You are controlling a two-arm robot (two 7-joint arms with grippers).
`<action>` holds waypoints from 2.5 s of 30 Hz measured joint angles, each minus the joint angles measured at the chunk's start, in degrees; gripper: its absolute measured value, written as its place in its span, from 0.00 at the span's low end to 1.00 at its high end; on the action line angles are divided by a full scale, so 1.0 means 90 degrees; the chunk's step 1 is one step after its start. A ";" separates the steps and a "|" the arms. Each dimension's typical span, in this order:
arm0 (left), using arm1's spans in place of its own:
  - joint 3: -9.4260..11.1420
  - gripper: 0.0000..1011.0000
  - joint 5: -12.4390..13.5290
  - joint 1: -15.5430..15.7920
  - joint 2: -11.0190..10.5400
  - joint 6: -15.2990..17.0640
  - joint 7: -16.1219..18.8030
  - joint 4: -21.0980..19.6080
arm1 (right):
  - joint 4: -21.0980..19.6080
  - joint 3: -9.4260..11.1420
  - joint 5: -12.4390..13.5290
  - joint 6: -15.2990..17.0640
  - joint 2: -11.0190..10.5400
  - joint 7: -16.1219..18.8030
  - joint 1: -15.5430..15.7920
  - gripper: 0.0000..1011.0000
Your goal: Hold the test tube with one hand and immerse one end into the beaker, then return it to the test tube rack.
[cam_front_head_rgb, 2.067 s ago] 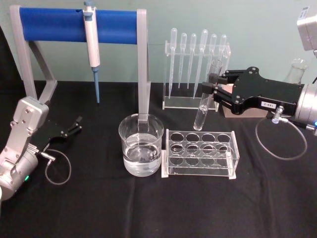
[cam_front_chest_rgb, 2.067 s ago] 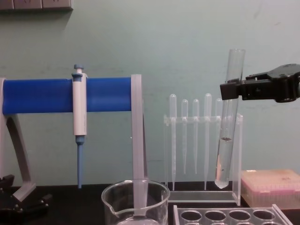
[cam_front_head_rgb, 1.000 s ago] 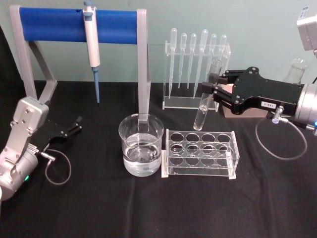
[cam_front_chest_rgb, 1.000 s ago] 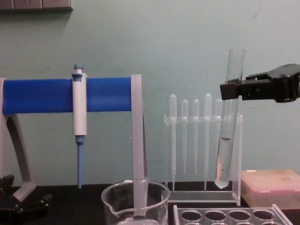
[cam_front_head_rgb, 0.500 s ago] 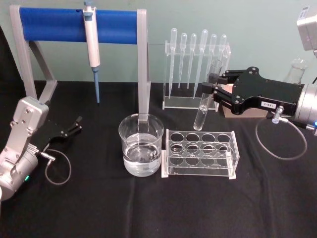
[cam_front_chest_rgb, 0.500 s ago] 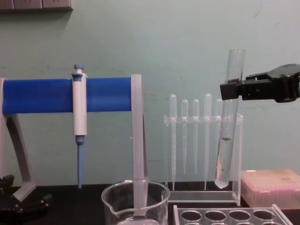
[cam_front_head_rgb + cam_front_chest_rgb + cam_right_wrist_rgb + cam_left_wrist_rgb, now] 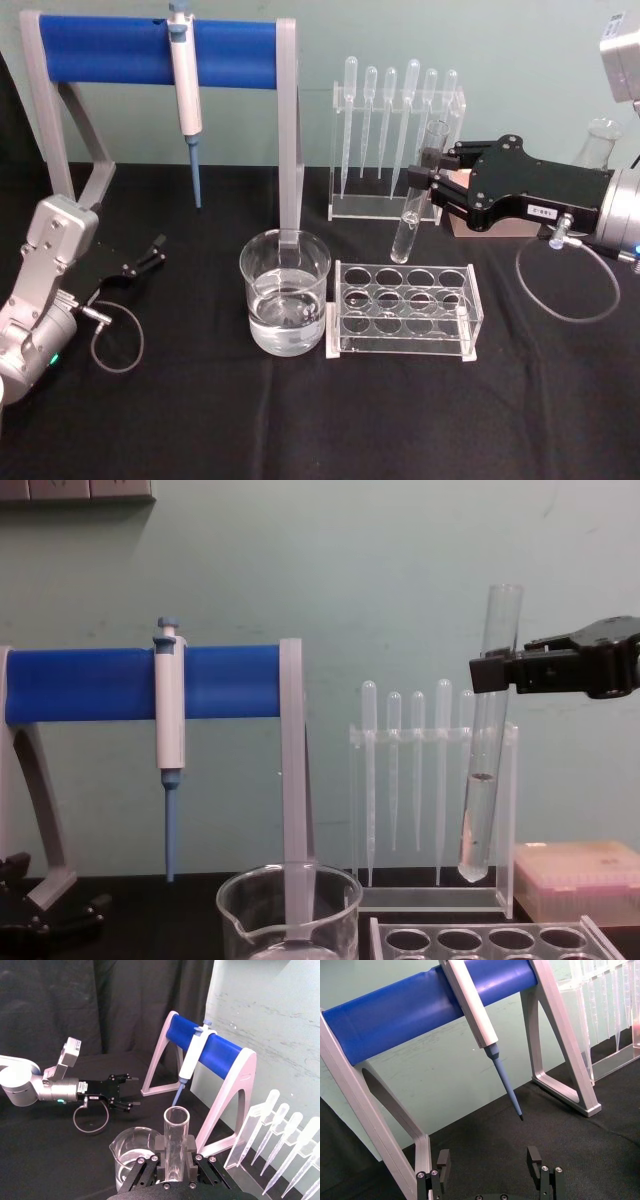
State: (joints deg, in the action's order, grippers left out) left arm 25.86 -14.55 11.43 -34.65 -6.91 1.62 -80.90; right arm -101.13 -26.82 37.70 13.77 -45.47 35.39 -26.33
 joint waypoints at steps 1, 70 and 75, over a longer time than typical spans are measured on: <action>0.0000 0.99 0.0000 0.0000 0.0000 0.0000 0.0000 0.0000 | 0.0000 0.0000 0.0000 0.0000 0.0000 0.0000 0.0000 0.23; 0.0000 0.99 0.0000 0.0000 0.0000 0.0000 0.0000 0.0000 | -0.0038 -0.0497 0.0201 0.0278 0.0505 -0.0022 -0.0631 0.23; 0.0000 0.99 0.0000 0.0000 0.0000 0.0000 0.0000 0.0000 | 0.0176 -0.0748 0.0172 0.0414 0.0749 -0.0065 -0.0877 0.23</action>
State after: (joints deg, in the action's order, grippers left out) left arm 25.86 -14.55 11.43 -34.64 -6.91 1.62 -80.90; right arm -99.54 -33.55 39.24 17.50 -38.73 34.80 -34.22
